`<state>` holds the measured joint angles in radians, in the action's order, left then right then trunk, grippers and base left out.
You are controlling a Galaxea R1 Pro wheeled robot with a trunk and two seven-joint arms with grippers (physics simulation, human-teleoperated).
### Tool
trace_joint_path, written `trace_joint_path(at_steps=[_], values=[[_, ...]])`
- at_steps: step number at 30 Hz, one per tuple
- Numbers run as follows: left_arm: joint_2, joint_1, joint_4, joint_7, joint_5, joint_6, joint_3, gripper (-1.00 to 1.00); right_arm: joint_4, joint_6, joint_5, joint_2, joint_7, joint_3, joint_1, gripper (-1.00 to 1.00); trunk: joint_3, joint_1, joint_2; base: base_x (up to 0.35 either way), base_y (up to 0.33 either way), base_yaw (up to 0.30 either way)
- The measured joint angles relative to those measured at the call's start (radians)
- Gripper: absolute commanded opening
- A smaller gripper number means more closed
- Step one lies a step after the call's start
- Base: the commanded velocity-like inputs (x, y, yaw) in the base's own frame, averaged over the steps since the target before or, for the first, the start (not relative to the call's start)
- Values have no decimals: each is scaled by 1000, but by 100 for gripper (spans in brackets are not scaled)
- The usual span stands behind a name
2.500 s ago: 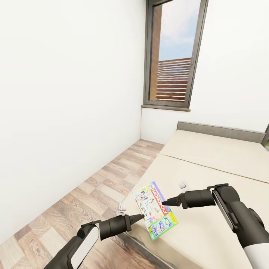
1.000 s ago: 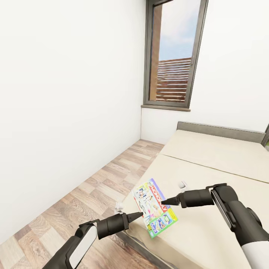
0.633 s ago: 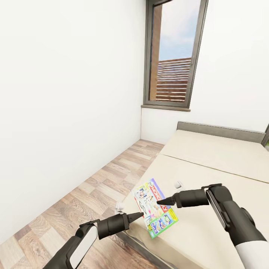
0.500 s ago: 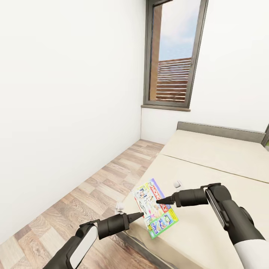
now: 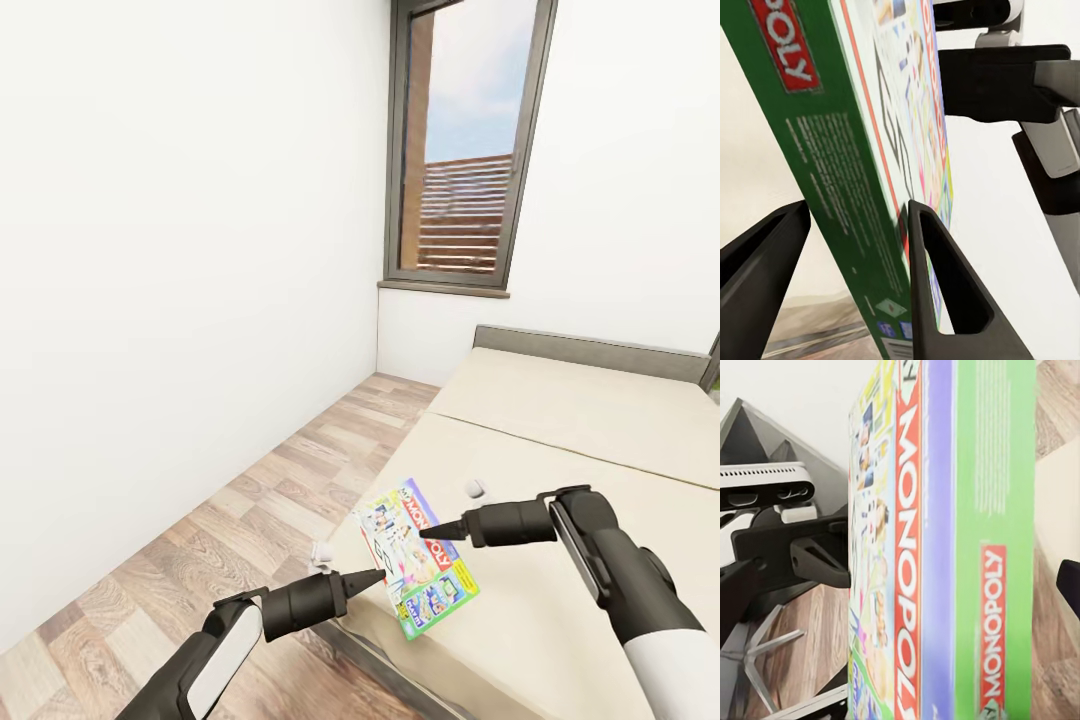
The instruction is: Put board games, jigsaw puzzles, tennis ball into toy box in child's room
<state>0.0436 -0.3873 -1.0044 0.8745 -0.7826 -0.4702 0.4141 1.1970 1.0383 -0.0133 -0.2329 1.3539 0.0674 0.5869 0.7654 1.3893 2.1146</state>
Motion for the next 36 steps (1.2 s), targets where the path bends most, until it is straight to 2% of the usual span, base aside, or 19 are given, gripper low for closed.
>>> trace_joint_path(at_steps=[9,10,36], values=[[0,0,0,1,0,0,1,-100,-3,0,4,-5,1,-1,3,100,0,0,0,0,0,0],[0,0,0,1,0,0,1,-100,-3,0,4,-5,1,-1,3,-100,0,0,0,0,0,0],[0,1,0,1,-2,-1,-3,-100,-2,-1,7,-6,1,-2,3,-100,0,0,0,0,0,0]])
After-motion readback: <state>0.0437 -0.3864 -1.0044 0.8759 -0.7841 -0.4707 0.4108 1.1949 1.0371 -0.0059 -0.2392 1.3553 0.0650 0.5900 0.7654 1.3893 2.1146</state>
